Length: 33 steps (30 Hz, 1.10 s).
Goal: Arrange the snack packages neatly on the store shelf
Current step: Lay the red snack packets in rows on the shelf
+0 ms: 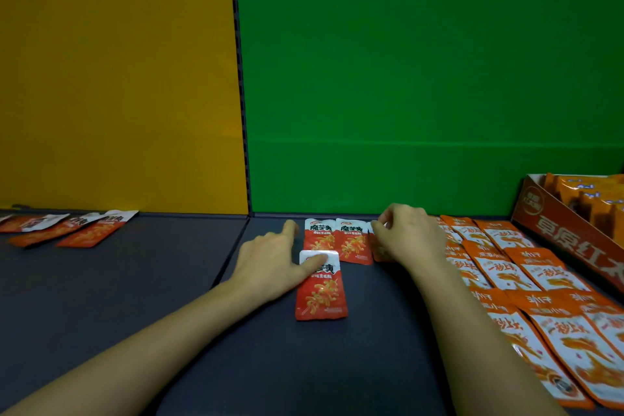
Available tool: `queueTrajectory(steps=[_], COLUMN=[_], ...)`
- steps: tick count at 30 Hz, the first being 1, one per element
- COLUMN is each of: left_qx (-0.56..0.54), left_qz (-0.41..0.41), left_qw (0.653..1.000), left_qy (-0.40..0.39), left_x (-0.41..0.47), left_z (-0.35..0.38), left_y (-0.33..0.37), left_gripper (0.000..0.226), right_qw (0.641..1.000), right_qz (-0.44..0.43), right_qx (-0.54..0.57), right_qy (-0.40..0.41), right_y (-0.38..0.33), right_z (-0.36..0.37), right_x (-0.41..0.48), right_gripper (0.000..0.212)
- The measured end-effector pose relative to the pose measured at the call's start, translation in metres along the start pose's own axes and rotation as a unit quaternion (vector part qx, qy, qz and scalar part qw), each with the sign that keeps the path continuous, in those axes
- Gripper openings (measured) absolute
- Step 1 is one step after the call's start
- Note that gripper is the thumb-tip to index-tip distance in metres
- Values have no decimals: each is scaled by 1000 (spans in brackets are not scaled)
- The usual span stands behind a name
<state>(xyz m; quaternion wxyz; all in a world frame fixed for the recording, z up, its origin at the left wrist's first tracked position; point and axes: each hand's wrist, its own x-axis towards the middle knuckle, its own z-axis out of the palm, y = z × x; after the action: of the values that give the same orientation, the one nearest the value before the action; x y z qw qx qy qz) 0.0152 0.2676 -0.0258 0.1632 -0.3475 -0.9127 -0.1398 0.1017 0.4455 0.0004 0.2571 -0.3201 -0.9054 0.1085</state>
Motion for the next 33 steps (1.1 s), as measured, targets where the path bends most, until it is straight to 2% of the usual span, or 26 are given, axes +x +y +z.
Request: queueTrajectory(steps=[3, 5, 8, 12, 17, 23, 29, 33], left_qx=[24, 33, 36, 77, 96, 106, 102, 87], left_qz=[37, 52, 42, 1, -64, -88, -90, -101], left_qw=[995, 991, 993, 993, 990, 986, 986, 987], left_qy=[86, 116, 108, 88, 86, 92, 96, 92], left_x=[-4, -12, -34, -70, -114, -170, -214, -222], left_z=[-14, -25, -36, -54, -88, -131, -159, -169], left_y=[-16, -32, -63, -105, -161, -243, -326, -367], left_gripper=[50, 40, 31, 30, 32, 35, 33, 32], right_qw=[999, 994, 978, 946, 919, 914, 936, 949], right_qz=[-50, -105, -199, -315, -380, -380, -292, -215], right_qx=[13, 28, 54, 32, 65, 54, 57, 35], right_qy=[-8, -19, -40, -68, -88, -131, -186, -228], right_y=[-9, -21, -44, -82, -150, -240, -323, -354], right_z=[-1, -3, -6, -6, 3, 28, 67, 91], right_x=[-4, -9, -26, -54, -83, -123, -141, -135], right_gripper=[21, 22, 21, 26, 24, 26, 28, 38])
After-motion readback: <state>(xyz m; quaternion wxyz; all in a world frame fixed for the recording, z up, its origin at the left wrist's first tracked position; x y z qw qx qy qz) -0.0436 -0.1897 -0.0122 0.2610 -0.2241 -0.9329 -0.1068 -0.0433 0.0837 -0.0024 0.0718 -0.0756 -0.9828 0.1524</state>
